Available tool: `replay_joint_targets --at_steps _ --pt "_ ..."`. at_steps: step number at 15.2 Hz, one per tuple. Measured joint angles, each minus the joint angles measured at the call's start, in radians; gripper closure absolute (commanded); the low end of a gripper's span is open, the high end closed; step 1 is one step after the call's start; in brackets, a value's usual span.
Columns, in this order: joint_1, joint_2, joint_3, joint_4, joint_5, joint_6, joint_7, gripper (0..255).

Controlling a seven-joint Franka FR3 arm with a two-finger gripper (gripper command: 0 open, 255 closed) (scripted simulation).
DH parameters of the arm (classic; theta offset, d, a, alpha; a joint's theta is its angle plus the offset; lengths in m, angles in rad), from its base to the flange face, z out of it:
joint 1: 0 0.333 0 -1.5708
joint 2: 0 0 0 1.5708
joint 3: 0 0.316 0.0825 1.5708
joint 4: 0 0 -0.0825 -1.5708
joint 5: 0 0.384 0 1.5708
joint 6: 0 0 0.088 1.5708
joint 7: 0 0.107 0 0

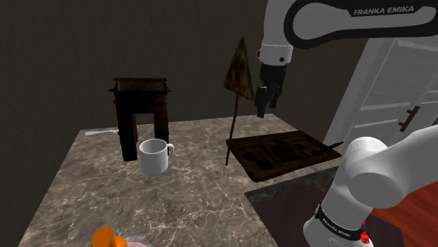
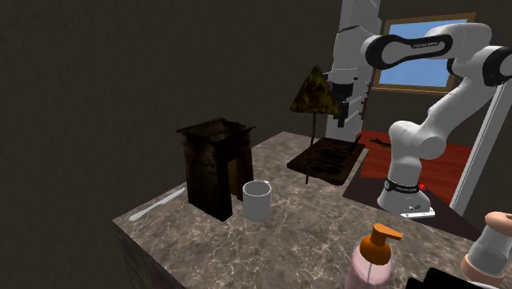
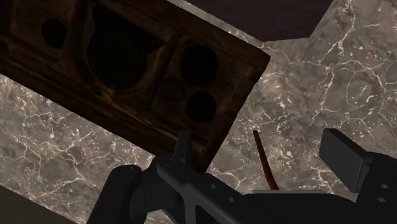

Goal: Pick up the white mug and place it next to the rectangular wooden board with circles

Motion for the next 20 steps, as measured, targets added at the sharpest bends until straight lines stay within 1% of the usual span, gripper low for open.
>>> replay_joint_targets --at_steps 1,3,8,9,12,15,20 --pt "0.0 0.0 0.0 0.0 0.0 0.0 0.0 0" --pt "0.005 0.036 0.014 0.006 0.011 0.028 0.018 0" --pt "0.023 0.181 0.067 0.049 0.046 0.126 0.085 0" --pt "0.023 0.226 0.074 0.065 0.047 0.155 0.094 0" --pt "0.033 0.324 0.108 0.132 0.06 0.185 0.139 0" --pt "0.046 0.434 0.146 0.19 0.066 0.235 0.192 0" --pt "0.058 0.61 0.184 0.303 0.052 0.296 0.258 0"
